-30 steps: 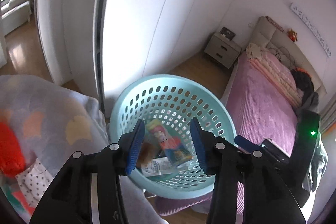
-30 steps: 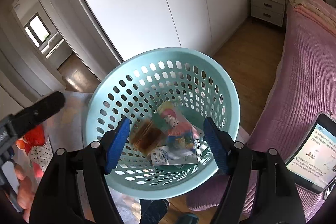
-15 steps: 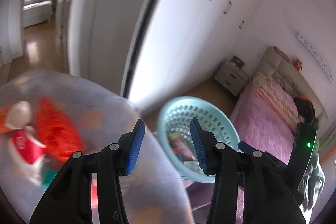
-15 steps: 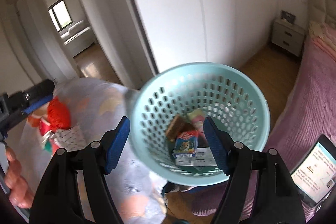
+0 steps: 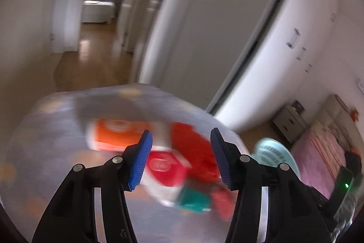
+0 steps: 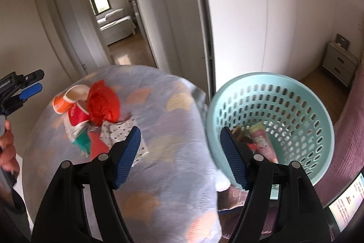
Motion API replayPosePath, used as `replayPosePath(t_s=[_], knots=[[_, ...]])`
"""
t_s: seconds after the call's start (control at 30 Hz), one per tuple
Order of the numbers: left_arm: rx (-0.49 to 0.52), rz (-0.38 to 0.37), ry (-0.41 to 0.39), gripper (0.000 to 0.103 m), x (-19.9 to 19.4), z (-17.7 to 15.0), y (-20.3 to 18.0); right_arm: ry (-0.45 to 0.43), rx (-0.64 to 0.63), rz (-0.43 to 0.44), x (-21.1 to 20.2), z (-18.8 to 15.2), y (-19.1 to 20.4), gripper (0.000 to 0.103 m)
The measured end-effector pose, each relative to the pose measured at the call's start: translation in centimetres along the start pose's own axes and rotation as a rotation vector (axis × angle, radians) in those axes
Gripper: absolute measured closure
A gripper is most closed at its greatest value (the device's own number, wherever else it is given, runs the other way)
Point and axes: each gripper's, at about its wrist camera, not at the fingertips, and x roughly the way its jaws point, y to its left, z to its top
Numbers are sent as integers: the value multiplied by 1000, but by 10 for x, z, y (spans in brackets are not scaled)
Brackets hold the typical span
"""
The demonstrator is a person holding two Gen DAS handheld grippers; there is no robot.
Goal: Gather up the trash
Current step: 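Grasp the orange soymilk cup with the left tool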
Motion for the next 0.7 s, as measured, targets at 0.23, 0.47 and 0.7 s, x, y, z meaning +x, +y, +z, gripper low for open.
replayPosePath(t_s=[0.23,0.47,0.7], knots=[[-75,93,41,43,15,15,78,33,-11,8,15,-4,16,34],[-160,22,149,45,50,7,106,42,-32,-1,22,-4,27,34],[-144,-102,159,50,35,-10,96,57,-39,-5,30,-6,31,34]])
